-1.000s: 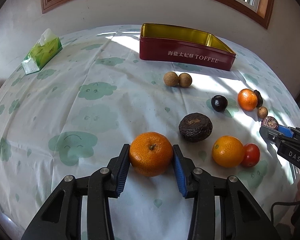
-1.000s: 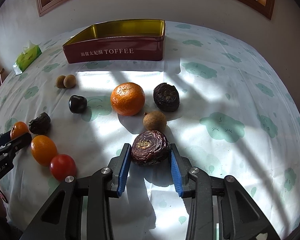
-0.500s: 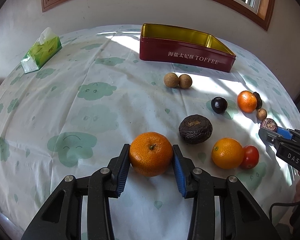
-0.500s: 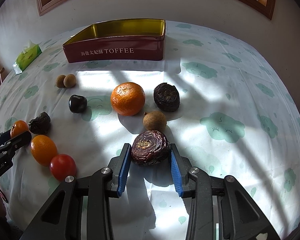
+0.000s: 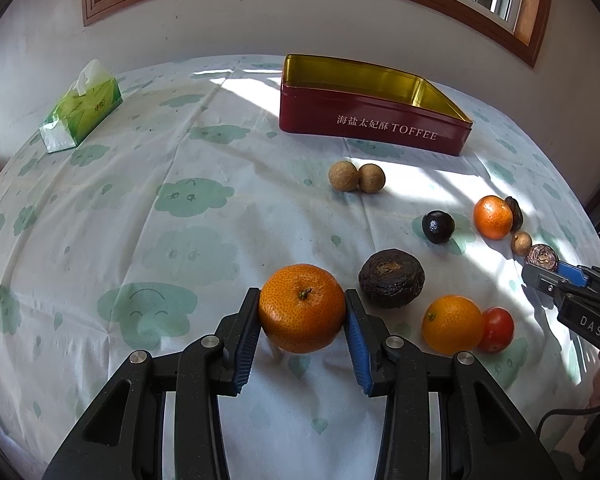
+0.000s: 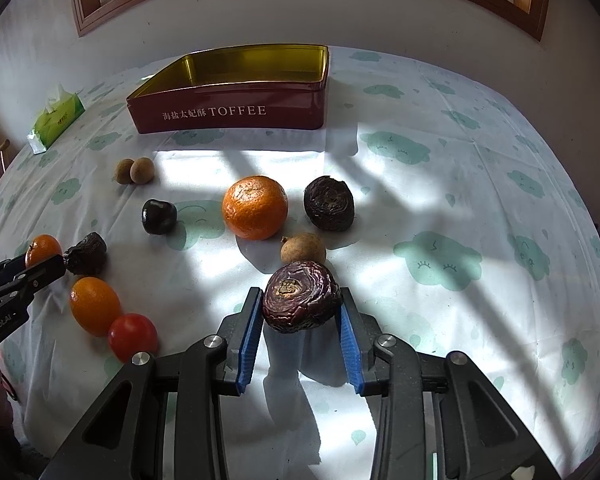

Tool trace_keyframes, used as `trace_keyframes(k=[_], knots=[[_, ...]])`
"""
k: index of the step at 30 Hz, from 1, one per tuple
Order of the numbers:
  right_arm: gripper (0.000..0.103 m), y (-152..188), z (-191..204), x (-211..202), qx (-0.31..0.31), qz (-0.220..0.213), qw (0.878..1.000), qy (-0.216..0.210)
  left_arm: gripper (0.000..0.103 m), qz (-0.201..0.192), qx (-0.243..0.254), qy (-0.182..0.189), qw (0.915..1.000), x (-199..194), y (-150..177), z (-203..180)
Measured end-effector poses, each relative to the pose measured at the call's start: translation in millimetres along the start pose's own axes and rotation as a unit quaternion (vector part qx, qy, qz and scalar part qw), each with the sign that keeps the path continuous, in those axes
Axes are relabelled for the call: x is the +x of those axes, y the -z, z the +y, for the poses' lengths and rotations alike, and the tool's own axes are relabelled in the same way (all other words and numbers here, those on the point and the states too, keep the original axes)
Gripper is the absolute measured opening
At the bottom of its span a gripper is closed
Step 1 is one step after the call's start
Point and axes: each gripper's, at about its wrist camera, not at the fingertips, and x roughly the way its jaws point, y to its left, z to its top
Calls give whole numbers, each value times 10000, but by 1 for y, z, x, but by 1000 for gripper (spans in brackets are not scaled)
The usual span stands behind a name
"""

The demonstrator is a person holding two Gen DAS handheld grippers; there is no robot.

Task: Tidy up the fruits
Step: 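Lift the onion with the right tool while the left tool lifts the orange over the tin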

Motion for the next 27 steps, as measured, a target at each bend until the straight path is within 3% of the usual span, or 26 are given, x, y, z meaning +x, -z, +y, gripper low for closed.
trace_keyframes(k=[14,27], knots=[[33,-17,-4,-11,7,-193,9998,-52,41,-158,51,-58,9998,-5,-16,5],[33,-63,-2,-6,-61,-359,9991,-229,41,-397,21,-87,9992,3,-61,10]])
